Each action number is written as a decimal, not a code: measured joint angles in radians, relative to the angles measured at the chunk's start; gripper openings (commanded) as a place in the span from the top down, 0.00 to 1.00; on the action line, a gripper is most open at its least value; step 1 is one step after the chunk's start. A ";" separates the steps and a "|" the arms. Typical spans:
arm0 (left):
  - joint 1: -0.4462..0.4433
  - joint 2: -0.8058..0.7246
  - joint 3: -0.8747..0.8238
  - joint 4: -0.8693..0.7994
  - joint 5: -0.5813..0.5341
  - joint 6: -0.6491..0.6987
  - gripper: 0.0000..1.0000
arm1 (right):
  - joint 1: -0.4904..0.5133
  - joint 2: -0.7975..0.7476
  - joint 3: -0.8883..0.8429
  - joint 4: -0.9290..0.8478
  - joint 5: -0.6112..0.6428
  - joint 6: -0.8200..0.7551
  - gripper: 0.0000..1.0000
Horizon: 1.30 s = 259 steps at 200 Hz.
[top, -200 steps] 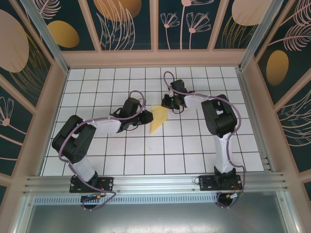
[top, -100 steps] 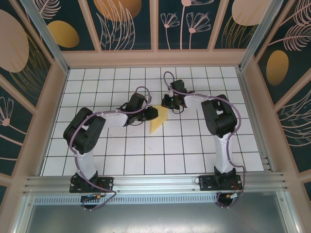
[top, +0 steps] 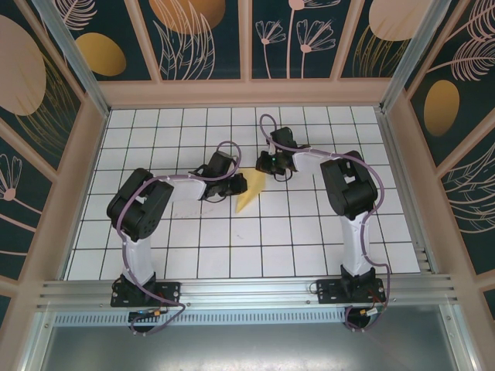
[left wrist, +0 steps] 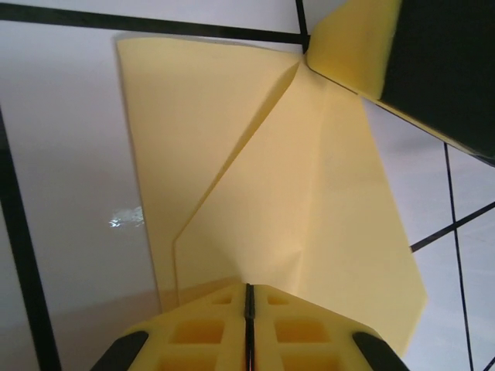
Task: Fold a paper plane with a square sheet of paper (pick it up from the middle)
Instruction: Fourth fold the wing at the center of the table.
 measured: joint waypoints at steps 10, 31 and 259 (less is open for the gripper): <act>0.000 0.002 0.000 -0.004 -0.004 0.002 0.90 | 0.002 -0.011 0.000 -0.004 -0.009 0.000 0.87; 0.000 0.003 0.000 -0.006 -0.006 0.002 0.91 | 0.006 -0.053 -0.018 0.000 -0.031 0.001 0.86; 0.000 -0.080 -0.067 0.016 0.004 -0.018 0.87 | 0.094 -0.054 -0.132 0.081 -0.059 0.134 0.95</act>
